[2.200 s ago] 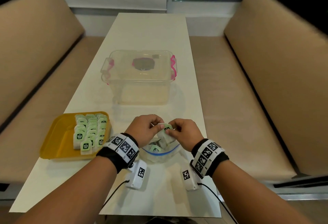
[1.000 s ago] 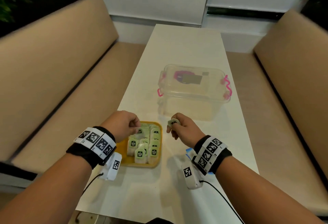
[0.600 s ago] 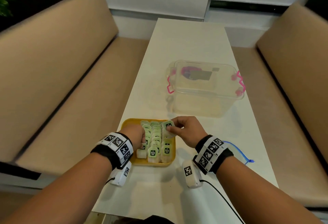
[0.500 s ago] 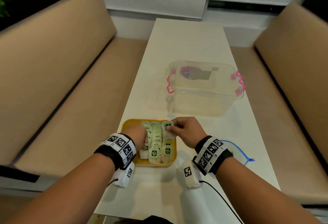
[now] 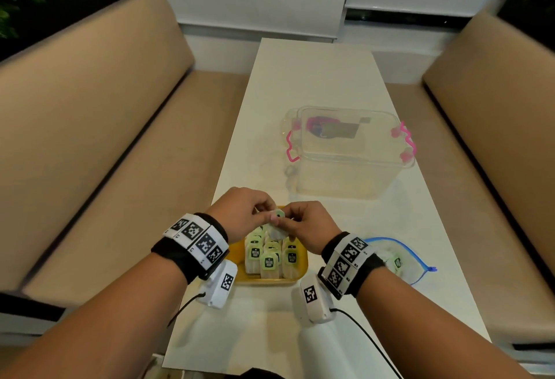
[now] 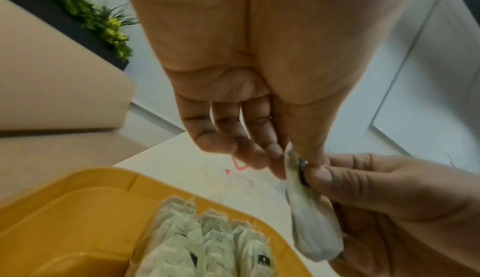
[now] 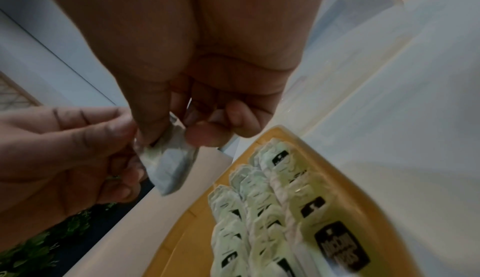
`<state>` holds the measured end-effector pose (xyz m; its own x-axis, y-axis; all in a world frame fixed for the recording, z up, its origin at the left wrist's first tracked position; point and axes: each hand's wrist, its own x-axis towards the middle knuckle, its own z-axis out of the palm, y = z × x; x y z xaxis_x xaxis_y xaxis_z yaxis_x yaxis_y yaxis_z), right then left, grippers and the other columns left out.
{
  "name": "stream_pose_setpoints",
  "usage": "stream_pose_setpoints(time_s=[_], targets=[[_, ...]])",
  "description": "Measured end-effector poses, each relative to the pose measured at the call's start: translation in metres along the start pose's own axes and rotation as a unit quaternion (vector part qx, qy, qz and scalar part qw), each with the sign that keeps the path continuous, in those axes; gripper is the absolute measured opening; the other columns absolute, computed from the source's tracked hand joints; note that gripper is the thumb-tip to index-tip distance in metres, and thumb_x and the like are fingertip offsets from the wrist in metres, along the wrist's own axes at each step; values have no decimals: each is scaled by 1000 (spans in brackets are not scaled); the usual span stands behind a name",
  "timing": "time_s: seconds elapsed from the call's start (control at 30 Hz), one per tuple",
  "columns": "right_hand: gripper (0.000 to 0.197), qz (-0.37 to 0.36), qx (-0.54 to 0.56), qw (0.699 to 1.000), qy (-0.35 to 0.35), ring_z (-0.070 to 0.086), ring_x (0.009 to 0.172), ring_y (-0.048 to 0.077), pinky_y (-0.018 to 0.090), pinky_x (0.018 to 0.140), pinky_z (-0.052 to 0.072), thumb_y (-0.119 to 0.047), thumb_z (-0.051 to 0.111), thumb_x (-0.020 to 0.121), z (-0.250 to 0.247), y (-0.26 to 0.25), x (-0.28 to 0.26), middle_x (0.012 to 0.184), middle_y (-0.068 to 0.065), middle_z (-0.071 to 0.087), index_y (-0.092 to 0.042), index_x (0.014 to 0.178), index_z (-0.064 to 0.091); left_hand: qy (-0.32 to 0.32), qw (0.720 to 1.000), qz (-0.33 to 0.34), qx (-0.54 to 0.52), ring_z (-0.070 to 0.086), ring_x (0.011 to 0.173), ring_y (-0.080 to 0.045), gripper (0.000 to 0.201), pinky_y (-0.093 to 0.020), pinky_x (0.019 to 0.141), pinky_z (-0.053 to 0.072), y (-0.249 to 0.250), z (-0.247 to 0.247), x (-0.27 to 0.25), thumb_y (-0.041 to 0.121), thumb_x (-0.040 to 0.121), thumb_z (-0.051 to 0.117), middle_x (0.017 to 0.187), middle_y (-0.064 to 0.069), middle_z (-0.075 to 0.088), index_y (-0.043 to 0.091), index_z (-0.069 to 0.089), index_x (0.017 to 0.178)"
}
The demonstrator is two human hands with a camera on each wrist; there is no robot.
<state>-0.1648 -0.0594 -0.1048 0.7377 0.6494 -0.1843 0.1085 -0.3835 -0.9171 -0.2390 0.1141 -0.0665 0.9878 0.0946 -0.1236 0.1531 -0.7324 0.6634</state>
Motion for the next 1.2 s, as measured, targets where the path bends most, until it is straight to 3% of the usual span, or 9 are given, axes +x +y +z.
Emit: stream_pose_setpoints(time_s=[0.13, 0.23, 0.37, 0.47, 0.6, 0.7, 0.8, 1.0, 1.2], targets=[[17, 12, -37, 999, -6, 56, 54, 15, 40, 61, 55, -29, 76, 83, 5, 5, 3, 76, 8, 73, -14, 79, 73, 46, 999, -3, 2, 59, 68, -3, 4, -19, 63, 44, -2, 2, -3, 30, 89, 69, 75, 9, 67, 26, 70, 87], [14, 9, -54, 998, -14, 55, 55, 7, 34, 62, 51, -28, 78, 81, 9, 7, 2, 73, 2, 72, -16, 76, 74, 13, 1000, -13, -14, 64, 71, -9, 3, -27, 69, 54, -5, 3, -6, 29, 88, 70, 77, 7, 69, 28, 68, 89], [21, 18, -94, 995, -8, 55, 59, -9, 18, 65, 42, -32, 80, 78, 1, 10, 3, 84, -9, 71, -21, 94, 73, -43, 996, -49, 58, 66, 72, -11, 8, -30, 70, 53, -15, 2, -7, 32, 89, 69, 77, 8, 67, 27, 63, 91], [25, 34, -114, 992, 49, 63, 77, 5, 23, 72, 43, -29, 77, 81, -11, 18, 4, 89, -7, 68, -22, 103, 68, -121, 978, -88, 145, 63, 71, -14, 12, -27, 69, 49, -24, 8, -8, 30, 91, 66, 78, 10, 62, 22, 63, 100], [46, 87, -212, 972, 56, 58, 95, 17, 26, 80, 44, -32, 71, 84, -17, 28, 1, 107, 0, 61, -21, 125, 52, -205, 947, -123, 214, 57, 70, -12, 20, -25, 67, 44, -33, 27, -9, 27, 92, 65, 103, 1, 65, 17, 66, 109], [54, 125, -213, 968, 32, 60, 90, 18, 29, 80, 50, -29, 69, 86, -14, 36, 0, 107, 0, 60, -20, 133, 44, -216, 939, -133, 234, 58, 90, -19, 24, -27, 75, 45, -34, 40, -7, 27, 91, 66, 112, -2, 65, 17, 66, 113], [49, 147, -169, 974, 17, 64, 75, 17, 30, 67, 55, -20, 64, 89, -10, 39, -1, 93, -4, 60, -18, 133, 44, -217, 937, -139, 235, 62, 101, -22, 22, -30, 81, 48, -32, 49, -4, 24, 92, 64, 115, -4, 66, 15, 66, 112], [44, 152, -126, 980, 4, 64, 61, 19, 31, 54, 58, -14, 61, 90, -12, 34, -4, 97, 6, 64, -16, 131, 44, -201, 928, -159, 270, 64, 94, -21, 42, -32, 80, 55, -34, 53, -6, 37, 80, 76, 106, -1, 65, 17, 60, 113], [43, 149, -113, 982, 3, 63, 57, 17, 27, 50, 55, -15, 61, 91, -12, 37, -5, 94, 4, 63, -16, 131, 44, -220, 901, -168, 334, 66, 85, -22, 54, -31, 70, 56, -27, 59, -4, 41, 74, 81, 97, -3, 67, 11, 57, 113]])
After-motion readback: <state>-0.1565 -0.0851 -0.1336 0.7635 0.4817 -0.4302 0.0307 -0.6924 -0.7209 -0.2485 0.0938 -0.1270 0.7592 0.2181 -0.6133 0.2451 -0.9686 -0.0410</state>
